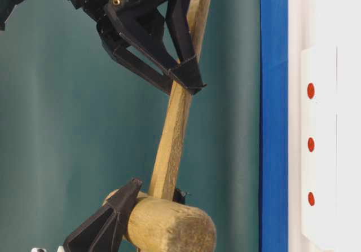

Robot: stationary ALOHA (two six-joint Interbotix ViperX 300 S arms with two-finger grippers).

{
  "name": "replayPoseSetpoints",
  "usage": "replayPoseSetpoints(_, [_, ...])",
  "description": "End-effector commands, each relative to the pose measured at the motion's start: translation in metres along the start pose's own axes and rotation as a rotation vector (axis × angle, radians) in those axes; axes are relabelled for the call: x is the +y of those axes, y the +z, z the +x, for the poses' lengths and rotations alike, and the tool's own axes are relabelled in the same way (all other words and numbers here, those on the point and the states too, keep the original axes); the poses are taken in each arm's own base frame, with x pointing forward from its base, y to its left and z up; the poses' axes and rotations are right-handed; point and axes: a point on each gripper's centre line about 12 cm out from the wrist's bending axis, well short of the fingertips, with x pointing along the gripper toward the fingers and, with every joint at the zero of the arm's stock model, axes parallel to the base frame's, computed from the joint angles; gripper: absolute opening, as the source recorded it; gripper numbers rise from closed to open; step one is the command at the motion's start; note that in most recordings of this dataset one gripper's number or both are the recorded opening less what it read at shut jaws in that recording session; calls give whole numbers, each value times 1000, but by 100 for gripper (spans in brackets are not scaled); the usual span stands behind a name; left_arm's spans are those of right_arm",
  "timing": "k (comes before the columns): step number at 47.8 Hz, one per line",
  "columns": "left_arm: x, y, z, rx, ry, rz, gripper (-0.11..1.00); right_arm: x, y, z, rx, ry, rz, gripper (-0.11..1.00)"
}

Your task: Hit the mark with a hammer.

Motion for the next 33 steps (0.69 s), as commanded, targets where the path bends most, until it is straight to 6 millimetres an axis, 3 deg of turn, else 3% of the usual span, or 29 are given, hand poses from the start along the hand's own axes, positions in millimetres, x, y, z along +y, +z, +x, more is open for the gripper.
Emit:
replayPoseSetpoints(1, [-20, 9, -3, -28, -65, -34, 45, -1, 12, 0, -32, -5, -2, 91])
replayPoseSetpoints(12, [-21, 8, -3, -25, -68, -44, 45, -1, 9, 2, -22, -7, -6, 90])
replayPoseSetpoints(16, [-21, 8, -3, -25, -69, -53, 45, -2, 10, 5, -25, -19, -37, 85])
replayPoseSetpoints(29, [-21, 6, -3, -20, -69, -18, 45, 2, 8, 6, -14, 2, -100, 10])
replayPoseSetpoints(33, [-20, 7, -3, -23, -67, -8, 45, 3, 7, 6, -11, 5, -101, 8])
